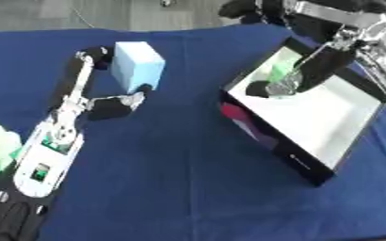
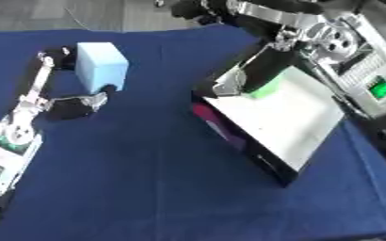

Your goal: Pick up the objects with one hand, pass them to the other hand, and then place them into the box on the other side of the table.

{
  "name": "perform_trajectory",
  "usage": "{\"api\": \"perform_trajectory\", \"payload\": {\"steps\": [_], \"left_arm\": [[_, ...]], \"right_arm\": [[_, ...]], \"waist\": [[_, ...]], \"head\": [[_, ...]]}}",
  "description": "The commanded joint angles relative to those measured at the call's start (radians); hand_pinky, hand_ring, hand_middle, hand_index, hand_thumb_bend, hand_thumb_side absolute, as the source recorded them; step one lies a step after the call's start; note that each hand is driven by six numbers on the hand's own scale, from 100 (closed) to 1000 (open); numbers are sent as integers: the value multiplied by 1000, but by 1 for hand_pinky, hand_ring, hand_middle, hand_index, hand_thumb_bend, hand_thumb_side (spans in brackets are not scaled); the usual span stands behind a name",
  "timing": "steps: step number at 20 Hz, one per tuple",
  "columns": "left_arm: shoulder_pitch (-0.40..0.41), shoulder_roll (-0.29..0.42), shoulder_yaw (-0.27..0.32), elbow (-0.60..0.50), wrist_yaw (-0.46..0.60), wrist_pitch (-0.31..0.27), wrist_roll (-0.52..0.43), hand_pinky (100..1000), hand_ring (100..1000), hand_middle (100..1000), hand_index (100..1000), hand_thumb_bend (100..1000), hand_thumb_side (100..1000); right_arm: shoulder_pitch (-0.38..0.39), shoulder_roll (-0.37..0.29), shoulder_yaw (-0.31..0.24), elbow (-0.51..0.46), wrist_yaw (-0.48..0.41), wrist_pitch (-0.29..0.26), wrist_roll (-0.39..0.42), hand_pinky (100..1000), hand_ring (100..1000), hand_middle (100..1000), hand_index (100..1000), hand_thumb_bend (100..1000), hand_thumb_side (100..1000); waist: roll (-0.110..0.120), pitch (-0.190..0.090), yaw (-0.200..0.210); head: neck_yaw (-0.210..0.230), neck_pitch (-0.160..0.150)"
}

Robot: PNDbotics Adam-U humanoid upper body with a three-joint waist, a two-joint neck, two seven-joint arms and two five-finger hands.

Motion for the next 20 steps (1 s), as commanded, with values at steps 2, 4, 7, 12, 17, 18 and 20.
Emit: {"api": "perform_trajectory", "payload": {"steps": [2,4,7,12,17,18,20], "left_arm": [[-17,-11,-12,-8,-15,-24,-11,772,732,559,480,100,196],[-20,-16,-18,-12,-18,-35,-15,773,733,559,480,100,189],[-23,-19,-27,-20,-32,-52,-23,773,733,559,480,100,174],[-26,-21,-39,-37,-60,-75,-35,775,734,558,480,100,158],[-31,-27,-48,-56,-80,-93,-39,777,735,558,480,100,144],[-31,-28,-49,-58,-84,-96,-39,778,735,558,480,100,142],[-33,-31,-53,-62,-92,-102,-41,779,735,558,480,100,136]], "right_arm": [[-26,-6,5,0,9,-8,18,977,988,920,949,470,107],[-30,-2,10,4,9,-8,24,978,987,919,949,463,103],[-39,3,17,9,6,-6,30,977,984,916,947,455,100],[-58,7,28,19,4,-2,30,977,982,914,947,445,100],[-75,24,43,41,23,2,38,977,981,915,947,441,100],[-77,28,45,47,28,2,39,978,981,915,948,441,100],[-79,34,50,59,35,2,42,979,982,916,949,439,100]], "waist": [[-15,-38,5],[-14,-37,10],[-13,-36,18],[-10,-32,41],[-12,-27,60],[-13,-26,62],[-14,-25,66]], "head": [[-10,5],[-17,4],[-30,2],[-44,-8],[-67,-13],[-73,-13],[-82,-11]]}}
